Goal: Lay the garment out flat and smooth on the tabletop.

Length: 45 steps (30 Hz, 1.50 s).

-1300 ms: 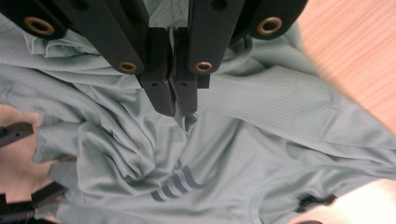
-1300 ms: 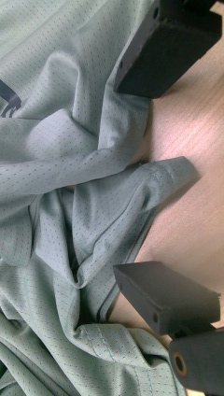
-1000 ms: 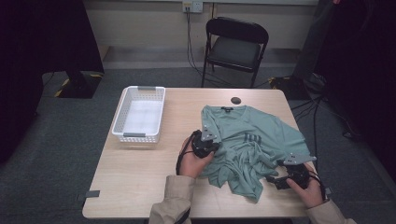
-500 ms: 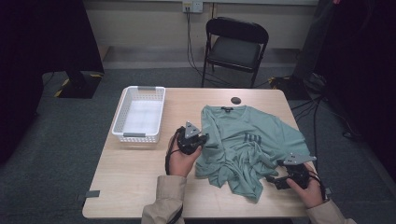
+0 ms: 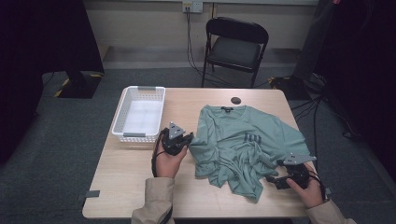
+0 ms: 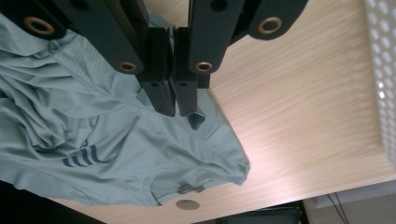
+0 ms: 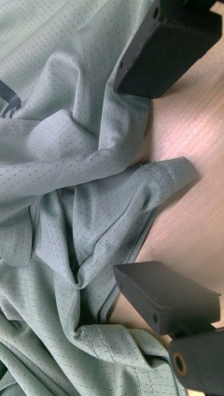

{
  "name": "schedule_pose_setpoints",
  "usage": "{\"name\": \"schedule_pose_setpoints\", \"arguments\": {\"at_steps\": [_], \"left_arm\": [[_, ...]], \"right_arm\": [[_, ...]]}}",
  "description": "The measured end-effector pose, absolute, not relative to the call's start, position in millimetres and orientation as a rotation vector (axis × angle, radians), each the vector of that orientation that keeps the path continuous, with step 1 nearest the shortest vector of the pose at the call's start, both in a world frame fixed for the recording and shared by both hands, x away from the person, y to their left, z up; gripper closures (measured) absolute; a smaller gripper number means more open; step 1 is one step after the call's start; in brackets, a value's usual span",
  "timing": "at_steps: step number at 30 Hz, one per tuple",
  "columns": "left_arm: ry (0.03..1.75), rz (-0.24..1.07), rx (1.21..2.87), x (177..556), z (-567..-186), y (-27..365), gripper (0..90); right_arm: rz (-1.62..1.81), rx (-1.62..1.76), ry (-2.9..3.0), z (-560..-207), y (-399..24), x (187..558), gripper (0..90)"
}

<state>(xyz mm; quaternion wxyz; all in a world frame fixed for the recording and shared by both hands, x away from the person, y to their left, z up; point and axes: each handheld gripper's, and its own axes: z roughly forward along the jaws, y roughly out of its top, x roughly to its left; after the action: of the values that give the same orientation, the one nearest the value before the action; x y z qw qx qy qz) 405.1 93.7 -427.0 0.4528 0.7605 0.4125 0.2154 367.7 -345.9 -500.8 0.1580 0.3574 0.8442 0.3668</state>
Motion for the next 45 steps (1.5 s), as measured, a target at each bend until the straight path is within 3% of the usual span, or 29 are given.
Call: {"name": "schedule_pose_setpoints", "arguments": {"at_steps": [20, 30, 36, 39, 45], "left_arm": [[1.233, 0.573, 1.796, 392.2, -452.4, 149.9, 88.0], [1.274, 0.514, 1.829, 390.8, -479.1, 150.7, 86.6], [1.274, 0.49, 1.867, 388.3, -487.5, 147.1, 78.8], [1.212, 0.547, 1.875, 391.1, -482.3, 146.3, 62.9], [1.166, 0.558, 1.95, 409.6, -474.2, 145.1, 61.0]], "right_arm": [[1.049, 1.023, 2.414, -500.8, -345.9, 367.9, 10.1], [1.049, 1.023, 2.415, -500.8, -345.9, 367.9, 10.1], [1.049, 1.023, 2.414, -500.8, -345.9, 367.9, 10.1], [1.049, 1.023, 2.415, -500.8, -345.9, 367.9, 10.1], [1.049, 1.023, 2.415, -500.8, -345.9, 367.9, 10.1]]}}
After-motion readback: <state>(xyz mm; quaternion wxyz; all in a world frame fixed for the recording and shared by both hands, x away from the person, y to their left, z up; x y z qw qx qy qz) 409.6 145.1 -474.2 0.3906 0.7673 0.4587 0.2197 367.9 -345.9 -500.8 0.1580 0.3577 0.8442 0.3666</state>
